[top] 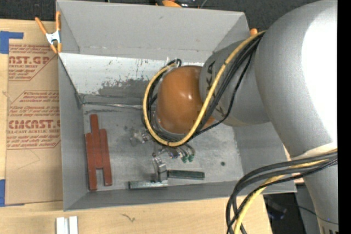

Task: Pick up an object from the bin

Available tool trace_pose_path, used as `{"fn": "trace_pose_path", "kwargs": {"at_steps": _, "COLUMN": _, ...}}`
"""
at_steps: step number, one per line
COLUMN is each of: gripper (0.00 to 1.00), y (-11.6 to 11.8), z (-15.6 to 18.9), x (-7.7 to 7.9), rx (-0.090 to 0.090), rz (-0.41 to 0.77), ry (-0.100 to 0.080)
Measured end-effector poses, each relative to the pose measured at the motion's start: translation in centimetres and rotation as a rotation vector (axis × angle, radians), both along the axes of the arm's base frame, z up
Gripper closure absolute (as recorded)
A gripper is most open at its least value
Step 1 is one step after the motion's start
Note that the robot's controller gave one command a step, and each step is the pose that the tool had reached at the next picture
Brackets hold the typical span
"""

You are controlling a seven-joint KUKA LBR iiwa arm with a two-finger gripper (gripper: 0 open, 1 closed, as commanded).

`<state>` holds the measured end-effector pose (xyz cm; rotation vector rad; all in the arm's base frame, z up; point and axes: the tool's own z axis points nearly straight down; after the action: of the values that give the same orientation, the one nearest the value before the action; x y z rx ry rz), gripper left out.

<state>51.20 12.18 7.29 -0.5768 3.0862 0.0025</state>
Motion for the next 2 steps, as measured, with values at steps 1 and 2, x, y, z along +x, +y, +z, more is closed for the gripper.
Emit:
{"fn": "trace_pose_path", "kwargs": {"at_steps": 1, "gripper": 0.0, "y": -6.3, "z": 6.4, "x": -0.9, "rx": -0.003, "rz": -0.051, "ry": -0.004}}
{"fn": "trace_pose_path", "kwargs": {"at_steps": 2, "gripper": 0.0, "y": -5.0, "z": -0.5, "x": 5.7, "rx": 0.0, "rz": -0.395, "ry": 0.002}}
